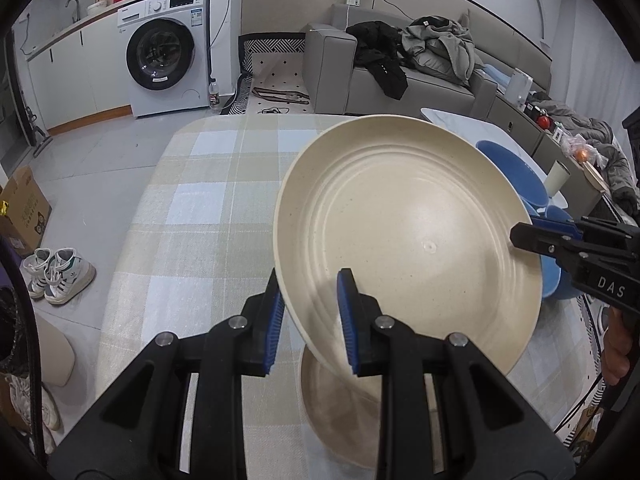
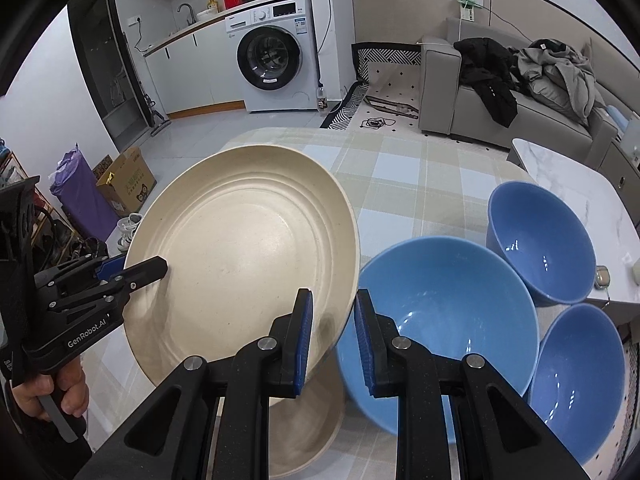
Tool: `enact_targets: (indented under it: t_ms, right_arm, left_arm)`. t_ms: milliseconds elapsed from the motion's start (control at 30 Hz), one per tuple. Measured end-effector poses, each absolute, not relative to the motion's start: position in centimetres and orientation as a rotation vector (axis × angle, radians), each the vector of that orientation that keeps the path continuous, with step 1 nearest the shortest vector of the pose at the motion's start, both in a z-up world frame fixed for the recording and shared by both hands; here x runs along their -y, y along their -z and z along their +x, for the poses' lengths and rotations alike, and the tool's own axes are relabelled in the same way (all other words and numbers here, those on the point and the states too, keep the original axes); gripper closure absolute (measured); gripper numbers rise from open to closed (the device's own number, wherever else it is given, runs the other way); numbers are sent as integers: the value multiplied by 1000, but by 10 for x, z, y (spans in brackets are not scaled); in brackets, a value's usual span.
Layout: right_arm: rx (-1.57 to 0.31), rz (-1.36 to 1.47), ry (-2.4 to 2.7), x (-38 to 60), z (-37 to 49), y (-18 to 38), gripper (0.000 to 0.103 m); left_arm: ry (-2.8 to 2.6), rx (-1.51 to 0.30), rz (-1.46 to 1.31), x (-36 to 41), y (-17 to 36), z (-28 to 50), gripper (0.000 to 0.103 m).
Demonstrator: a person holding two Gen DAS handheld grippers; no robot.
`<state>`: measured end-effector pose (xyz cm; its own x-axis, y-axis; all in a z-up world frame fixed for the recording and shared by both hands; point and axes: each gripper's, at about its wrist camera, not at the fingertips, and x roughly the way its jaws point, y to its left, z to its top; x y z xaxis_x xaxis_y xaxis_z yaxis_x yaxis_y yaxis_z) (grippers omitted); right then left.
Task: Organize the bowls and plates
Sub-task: 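Lift and carry the cream plate over the stacked cream plates with both grippers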
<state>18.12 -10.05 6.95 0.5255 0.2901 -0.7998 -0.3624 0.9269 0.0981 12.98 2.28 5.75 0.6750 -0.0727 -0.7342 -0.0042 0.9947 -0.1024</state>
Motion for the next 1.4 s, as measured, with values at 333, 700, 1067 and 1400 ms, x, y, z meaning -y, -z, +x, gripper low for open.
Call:
enact_targets:
  t_ms: [333,700,1067,1400]
  right_arm:
    - [-919,-21,-396,109,138,-55,81]
    - [-922,-14,-378,110,109,-34,81]
    - [-947,12,-373,119,94,-15,81]
    - [-953,17,-375,118,94,-2,81]
  left_arm:
    - [55,-825,-71,-16,-48,84,81]
    - [76,-849,-65,-16,-23,75,80]
    - [85,-870,-32,-5,-7,80,80]
    - [82,-884,-32,-7,4,88,80]
